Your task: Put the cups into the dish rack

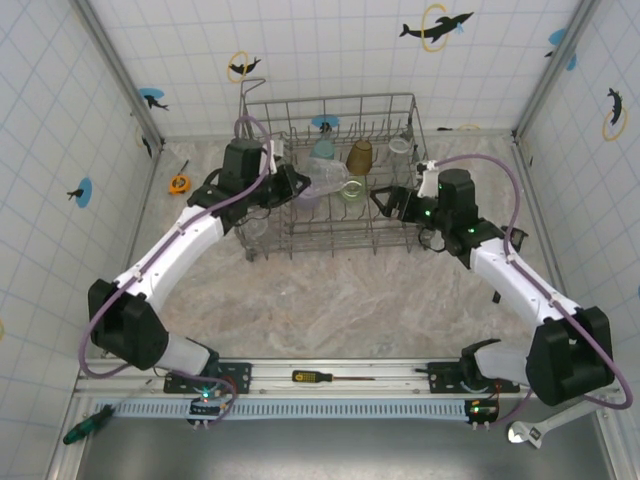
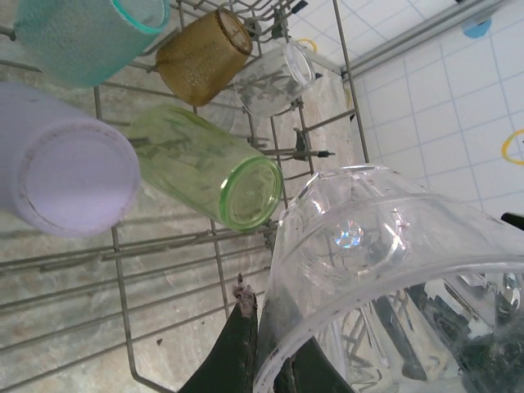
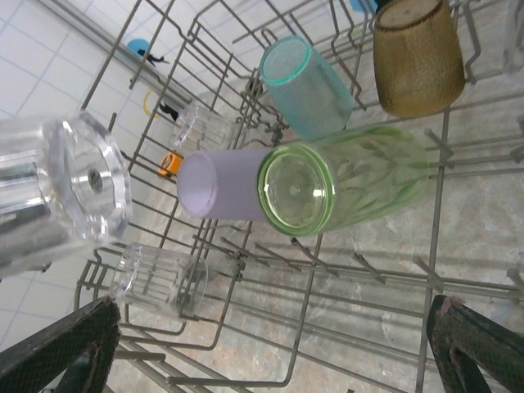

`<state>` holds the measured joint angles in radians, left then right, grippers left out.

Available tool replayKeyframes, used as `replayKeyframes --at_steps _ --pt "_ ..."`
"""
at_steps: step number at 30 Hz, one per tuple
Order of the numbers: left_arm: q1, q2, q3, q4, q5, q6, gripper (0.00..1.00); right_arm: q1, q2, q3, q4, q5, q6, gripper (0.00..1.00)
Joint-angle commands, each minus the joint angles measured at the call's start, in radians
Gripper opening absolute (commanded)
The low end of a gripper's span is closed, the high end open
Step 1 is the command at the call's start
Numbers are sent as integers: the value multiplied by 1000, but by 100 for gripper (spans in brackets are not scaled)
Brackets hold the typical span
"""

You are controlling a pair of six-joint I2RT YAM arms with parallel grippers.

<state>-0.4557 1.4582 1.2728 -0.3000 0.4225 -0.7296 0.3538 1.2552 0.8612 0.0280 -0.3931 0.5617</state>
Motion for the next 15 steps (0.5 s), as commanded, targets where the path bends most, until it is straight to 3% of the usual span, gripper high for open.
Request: replayKeyframes --at_steps 1,15 --pt "62 29 21 103 112 24 0 -6 38 65 41 -49 9 100" --pt "162 187 -15 374 425 -20 0 -14 207 129 357 -218 193 100"
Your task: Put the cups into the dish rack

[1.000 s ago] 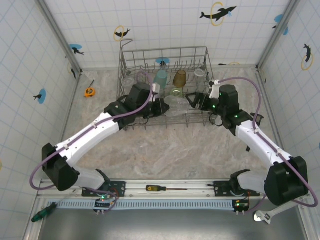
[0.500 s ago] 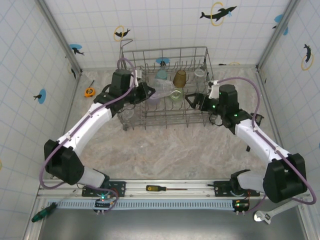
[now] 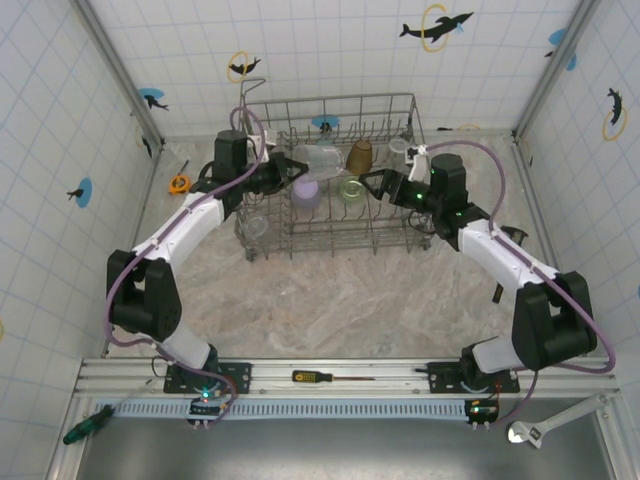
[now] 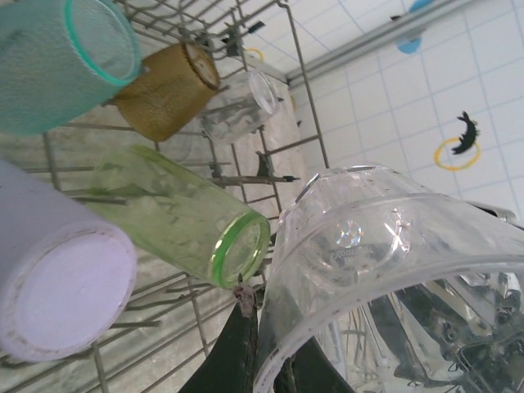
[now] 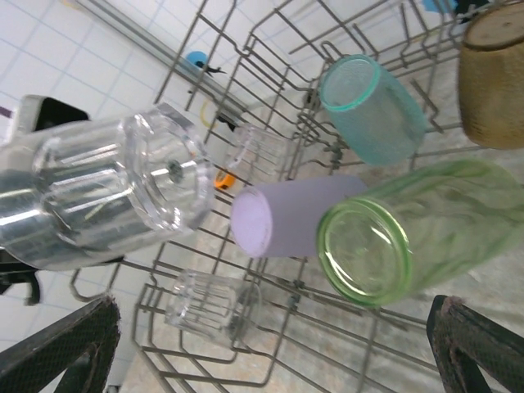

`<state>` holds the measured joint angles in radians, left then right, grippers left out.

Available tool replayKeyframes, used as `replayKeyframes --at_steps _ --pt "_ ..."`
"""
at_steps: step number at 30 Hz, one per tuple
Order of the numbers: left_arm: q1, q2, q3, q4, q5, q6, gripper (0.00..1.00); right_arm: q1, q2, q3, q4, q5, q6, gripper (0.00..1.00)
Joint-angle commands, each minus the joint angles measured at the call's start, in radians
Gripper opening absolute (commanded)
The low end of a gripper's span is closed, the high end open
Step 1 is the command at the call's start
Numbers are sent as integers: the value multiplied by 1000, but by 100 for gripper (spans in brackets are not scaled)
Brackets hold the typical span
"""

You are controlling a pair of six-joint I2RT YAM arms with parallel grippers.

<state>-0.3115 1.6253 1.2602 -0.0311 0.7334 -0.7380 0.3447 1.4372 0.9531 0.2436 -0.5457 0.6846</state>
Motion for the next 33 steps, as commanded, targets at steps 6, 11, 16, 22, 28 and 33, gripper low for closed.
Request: replayKeyframes --at_steps 6,11,16,22,28,33 --pt "34 28 -39 180 178 -31 0 6 84 40 300 -106 175 100" --pt "38 33 -40 193 191 -42 0 31 131 82 341 -113 198 100" --pt "38 38 -43 236 215 -90 0 57 185 125 407 -133 245 100" --pt "37 38 -61 296 231 -156 0 72 223 165 421 -141 250 100" --pt "38 42 -78 366 246 -250 0 77 258 177 490 -159 294 100" --pt "38 44 -86 382 251 -288 0 79 285 194 544 -175 312 100"
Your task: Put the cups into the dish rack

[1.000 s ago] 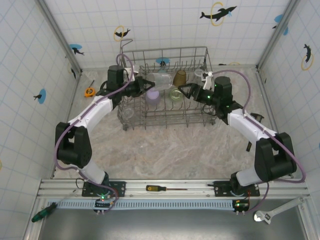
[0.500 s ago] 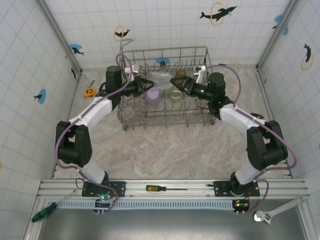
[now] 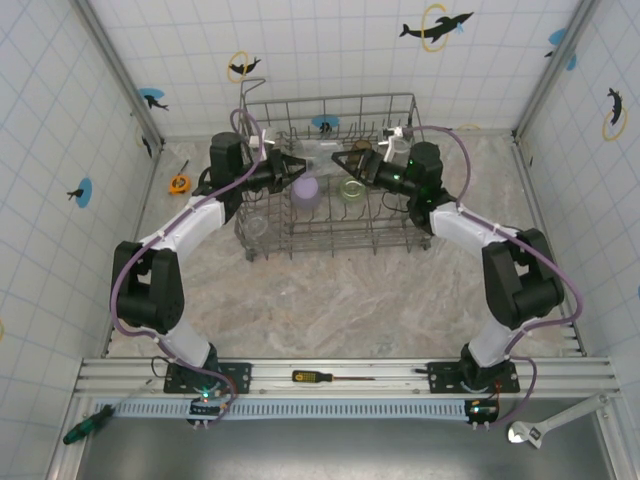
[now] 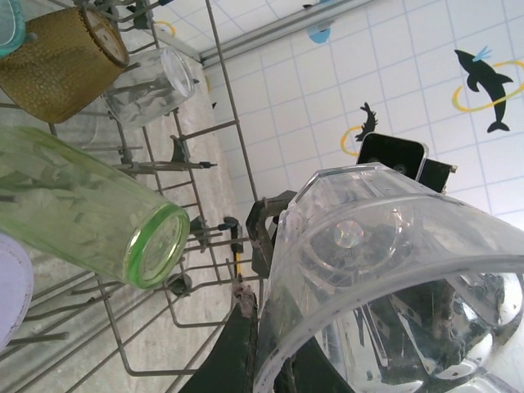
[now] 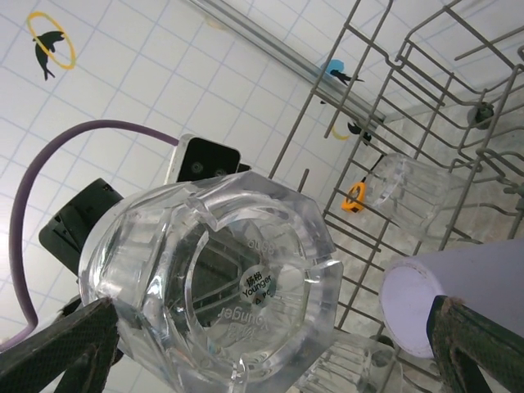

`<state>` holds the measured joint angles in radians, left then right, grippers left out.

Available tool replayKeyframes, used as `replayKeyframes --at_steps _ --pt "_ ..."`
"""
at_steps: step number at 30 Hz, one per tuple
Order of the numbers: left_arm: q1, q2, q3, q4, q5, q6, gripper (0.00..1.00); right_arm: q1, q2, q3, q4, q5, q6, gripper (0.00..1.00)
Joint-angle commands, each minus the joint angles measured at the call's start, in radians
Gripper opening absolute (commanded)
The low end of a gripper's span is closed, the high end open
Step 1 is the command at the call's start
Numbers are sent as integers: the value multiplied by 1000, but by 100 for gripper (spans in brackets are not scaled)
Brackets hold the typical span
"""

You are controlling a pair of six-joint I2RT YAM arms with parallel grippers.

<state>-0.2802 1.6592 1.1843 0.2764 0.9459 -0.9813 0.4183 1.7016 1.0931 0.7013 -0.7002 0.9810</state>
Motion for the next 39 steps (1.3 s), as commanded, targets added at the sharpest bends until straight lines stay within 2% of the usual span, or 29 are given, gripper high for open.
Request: replayKeyframes --at_steps 1,10,17,21,24,29,32,37,39 --pt "7 12 -12 76 39 -49 0 6 26 60 95 -25 19 100" --pt "6 17 -20 108 66 -95 0 17 87 120 157 -63 68 100" --pt "6 18 -18 144 88 -133 0 32 104 131 191 -83 85 96" --pt "6 19 -20 158 99 -146 0 32 103 123 227 -88 104 91" --pt "6 26 -22 158 102 -149 0 32 101 112 260 -85 122 82" --pt "6 33 -25 159 106 -151 18 32 104 103 302 -94 155 61" --pt "6 31 -23 159 106 -151 24 32 101 93 314 -91 160 51" --pt "6 31 -19 158 108 -154 34 33 90 87 317 -84 159 44" --pt "7 31 -13 152 109 -154 41 32 84 84 316 -81 157 43"
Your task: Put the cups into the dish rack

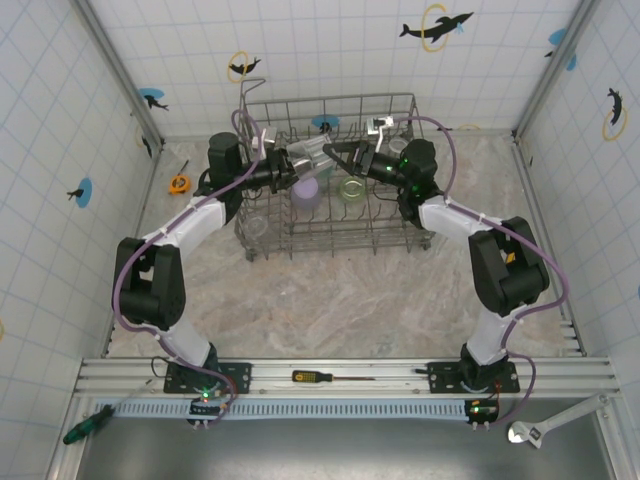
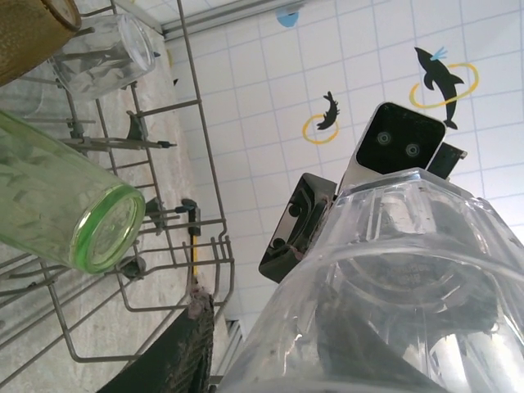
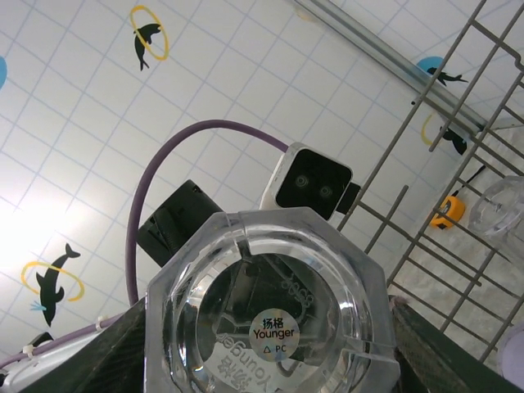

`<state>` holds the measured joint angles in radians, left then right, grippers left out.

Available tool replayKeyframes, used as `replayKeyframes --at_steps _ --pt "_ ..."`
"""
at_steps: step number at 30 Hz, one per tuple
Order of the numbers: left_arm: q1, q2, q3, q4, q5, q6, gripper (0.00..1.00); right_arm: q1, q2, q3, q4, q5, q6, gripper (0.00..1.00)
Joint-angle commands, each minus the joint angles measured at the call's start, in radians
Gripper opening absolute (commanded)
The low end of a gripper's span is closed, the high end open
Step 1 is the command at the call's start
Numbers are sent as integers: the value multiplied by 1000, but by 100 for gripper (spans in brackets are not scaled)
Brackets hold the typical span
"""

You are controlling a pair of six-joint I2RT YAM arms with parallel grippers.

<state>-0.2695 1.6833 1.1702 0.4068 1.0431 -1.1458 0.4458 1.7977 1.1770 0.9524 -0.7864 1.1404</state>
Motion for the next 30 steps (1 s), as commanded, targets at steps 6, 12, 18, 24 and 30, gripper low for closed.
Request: replayKeyframes --at_steps 6,12,18,24,30 --pt "-4 3 23 -13 9 29 56 -1 -28 -9 54 16 -8 41" --pt "0 -12 54 -119 -22 114 66 -21 -58 -41 51 40 -9 40" --pt "8 -32 59 -217 -60 184 71 -48 -86 -74 51 73 -9 40" --pt "13 -45 110 -383 -104 307 74 -60 -98 -52 -27 99 -51 39" --pt "35 -102 129 -467 -222 366 76 -53 -125 -29 -182 147 -166 39"
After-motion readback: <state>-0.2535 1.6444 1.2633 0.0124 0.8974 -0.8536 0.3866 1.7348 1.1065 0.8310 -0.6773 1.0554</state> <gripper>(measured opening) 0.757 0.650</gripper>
